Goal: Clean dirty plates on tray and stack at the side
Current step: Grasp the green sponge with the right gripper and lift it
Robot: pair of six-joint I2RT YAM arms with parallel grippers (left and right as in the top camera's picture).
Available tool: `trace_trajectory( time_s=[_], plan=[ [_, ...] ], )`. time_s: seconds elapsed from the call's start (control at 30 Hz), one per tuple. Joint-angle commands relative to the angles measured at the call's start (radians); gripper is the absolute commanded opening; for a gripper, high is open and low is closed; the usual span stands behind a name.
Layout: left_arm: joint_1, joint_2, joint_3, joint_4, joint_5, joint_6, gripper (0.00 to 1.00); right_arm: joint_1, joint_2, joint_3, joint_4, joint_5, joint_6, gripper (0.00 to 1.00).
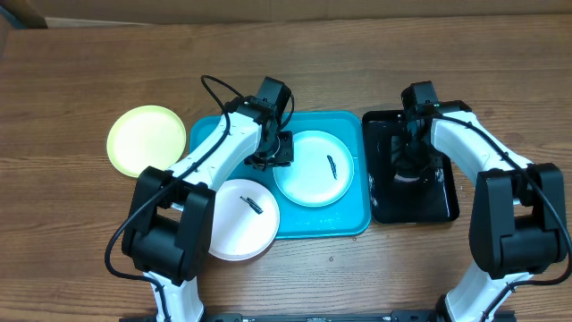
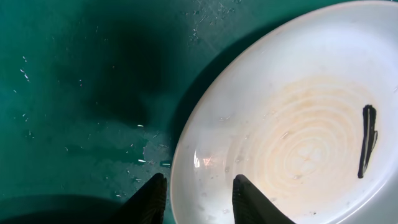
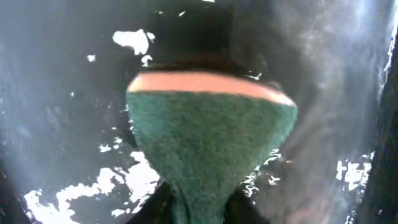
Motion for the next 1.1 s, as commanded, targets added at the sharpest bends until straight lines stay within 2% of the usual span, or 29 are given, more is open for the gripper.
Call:
trace_trajectory(
  time_s=[0.0,0.17,0.3,0.47,0.57,1.07],
  plan=[
    [-0.003,-0.025,-0.026,0.013,0.000,0.015,0.34,0.003,-0.035,-0.003,0.004,0.008,-0.003,0.42],
    [-0.004,-0.024,-0.043,0.034,0.001,0.014,0.23,0.003,-0.035,-0.003,0.007,0.008,-0.003,0.44],
    [-0.004,-0.024,-0.043,0.042,0.001,0.014,0.23,0.003,-0.035,-0.003,0.007,0.008,-0.003,0.44],
    [-0.005,-0.024,-0.045,0.029,-0.005,0.015,0.28,0.003,-0.035,-0.005,0.011,0.007,-0.003,0.48],
    [-0.005,-0.024,-0.047,0.029,-0.026,0.014,0.23,0.003,-0.035,-0.004,0.014,0.007,-0.003,0.48],
    [-0.005,-0.024,-0.047,0.025,-0.056,0.015,0.25,0.003,-0.035,-0.005,0.014,0.008,0.000,0.48]
  ],
)
